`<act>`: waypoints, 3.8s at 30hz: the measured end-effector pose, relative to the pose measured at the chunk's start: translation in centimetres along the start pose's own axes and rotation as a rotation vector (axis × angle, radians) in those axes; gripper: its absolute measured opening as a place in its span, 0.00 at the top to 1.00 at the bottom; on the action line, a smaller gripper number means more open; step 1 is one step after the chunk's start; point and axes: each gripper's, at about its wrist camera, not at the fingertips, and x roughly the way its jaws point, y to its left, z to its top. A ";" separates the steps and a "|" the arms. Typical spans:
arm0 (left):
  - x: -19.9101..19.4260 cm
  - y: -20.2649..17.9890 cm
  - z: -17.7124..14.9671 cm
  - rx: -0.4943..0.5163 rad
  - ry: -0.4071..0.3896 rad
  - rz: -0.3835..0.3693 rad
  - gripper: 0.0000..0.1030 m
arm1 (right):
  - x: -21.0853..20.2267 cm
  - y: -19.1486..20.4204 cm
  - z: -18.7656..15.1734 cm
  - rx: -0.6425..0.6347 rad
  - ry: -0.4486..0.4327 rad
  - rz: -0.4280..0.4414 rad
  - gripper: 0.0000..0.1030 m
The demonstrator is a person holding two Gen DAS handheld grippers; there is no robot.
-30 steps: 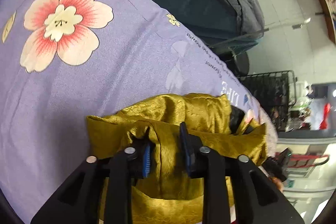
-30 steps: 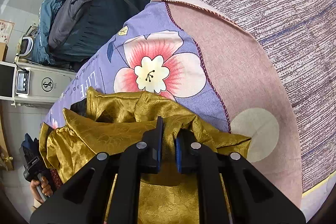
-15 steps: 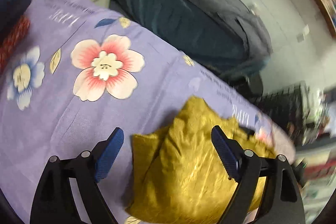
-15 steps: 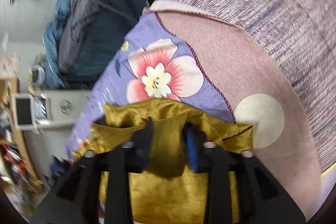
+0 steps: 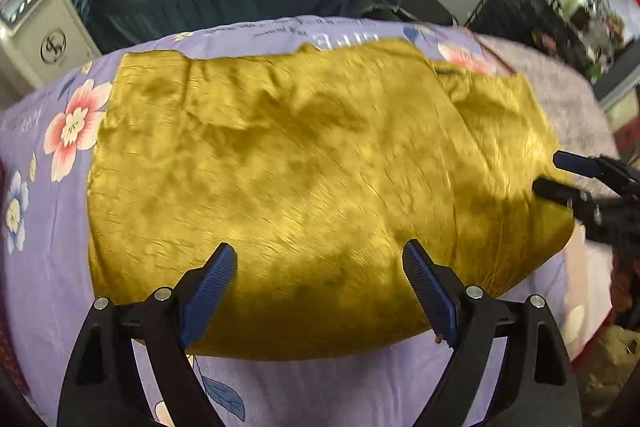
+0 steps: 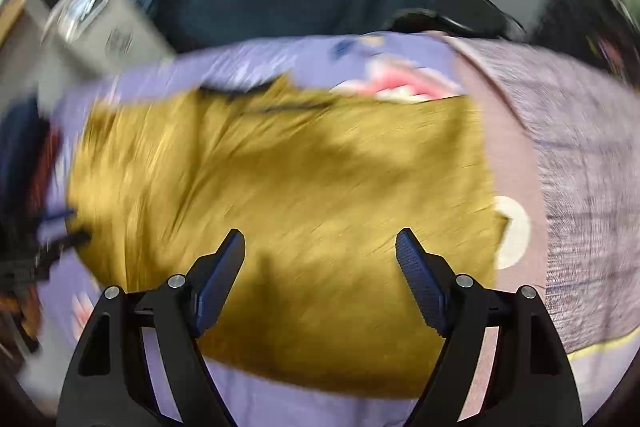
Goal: Fold large clothes
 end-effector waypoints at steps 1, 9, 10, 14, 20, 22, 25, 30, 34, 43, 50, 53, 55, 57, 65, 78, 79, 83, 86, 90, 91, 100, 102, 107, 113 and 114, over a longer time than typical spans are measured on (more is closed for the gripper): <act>0.4 -0.6 -0.3 0.016 0.004 0.023 0.17 | 0.4 1.7 -1.1 -0.052 0.004 -0.005 0.25; 3.9 3.3 0.9 -0.110 0.063 0.097 0.05 | 4.1 1.0 -2.3 0.017 0.096 -0.087 0.18; 4.3 3.9 1.2 -0.138 0.078 0.085 0.05 | 4.4 0.1 -2.0 0.067 0.105 -0.069 0.18; 6.4 5.7 2.1 -0.189 0.148 0.063 0.05 | 5.9 -0.8 -1.0 0.116 0.151 -0.048 0.17; 8.6 6.1 1.7 -0.205 0.211 0.032 0.05 | 9.1 -1.0 -0.7 0.132 0.197 -0.080 0.10; 9.0 6.3 1.7 -0.203 0.222 0.031 0.05 | 9.4 -0.9 -0.7 0.132 0.192 -0.094 0.08; 9.2 6.3 1.9 -0.209 0.232 0.037 0.05 | 9.9 -0.7 -0.6 0.123 0.193 -0.115 0.06; 9.4 5.7 2.0 -0.194 0.225 0.049 0.05 | 10.3 -0.4 -0.9 0.124 0.187 -0.117 0.05; 9.2 5.0 2.0 -0.187 0.216 0.043 0.05 | 10.0 -0.5 -1.9 0.121 0.181 -0.111 0.05; 5.1 5.1 0.5 -0.223 0.149 0.030 0.06 | 8.1 -1.3 -1.8 0.139 0.172 -0.085 0.05; 0.8 6.7 -0.7 -0.253 0.075 0.043 0.06 | 3.2 -4.0 -2.5 0.130 0.036 -0.074 0.06; -0.5 8.5 -1.3 -0.282 0.054 0.063 0.06 | 1.7 -6.9 -3.3 0.187 0.017 -0.062 0.05; -0.9 10.1 -1.5 -0.317 0.038 0.078 0.06 | 1.2 -9.1 -3.8 0.233 0.013 -0.060 0.06; -1.6 11.8 -1.7 -0.366 0.038 0.094 0.06 | 1.3 -10.7 -4.5 0.287 0.013 -0.051 0.05; -3.5 17.1 -4.0 -0.573 0.031 0.071 0.06 | 2.6 -16.8 -7.8 0.581 0.053 0.165 0.05; -4.0 14.4 -6.3 -0.537 0.066 0.057 0.06 | 6.3 -16.5 -7.3 0.585 0.091 0.363 0.06; -4.1 14.3 -6.5 -0.530 0.068 0.057 0.06 | 6.4 -16.3 -7.0 0.574 0.084 0.391 0.05; -3.9 14.0 -7.4 -0.499 0.091 0.047 0.06 | 7.6 -15.9 -6.7 0.550 0.103 0.408 0.05; -3.9 14.6 -7.3 -0.494 0.092 0.018 0.06 | 7.8 -16.2 -6.4 0.571 0.085 0.435 0.05; -3.3 16.5 -5.7 -0.515 0.085 -0.071 0.06 | 7.8 -17.1 -6.4 0.625 0.079 0.451 0.05; -2.8 17.2 -4.9 -0.519 0.087 -0.100 0.06 | 7.8 -17.0 -6.5 0.633 0.078 0.446 0.05; 4.5 20.9 0.3 -0.454 0.172 -0.164 0.06 | 7.6 -15.7 -6.3 0.621 0.108 0.336 0.10; 6.4 21.5 0.2 -0.464 0.198 -0.207 0.05 | 7.7 -15.3 -6.1 0.627 0.119 0.308 0.10; 7.6 20.8 0.7 -0.394 0.182 -0.217 0.06 | 7.9 -14.8 -5.7 0.634 0.125 0.261 0.09; 8.7 19.0 2.3 -0.389 0.194 -0.397 0.07 | 7.9 -14.2 -5.3 0.652 0.114 0.212 0.09; 8.9 18.5 2.3 -0.362 0.191 -0.378 0.07 | 7.9 -14.0 -5.2 0.651 0.113 0.199 0.11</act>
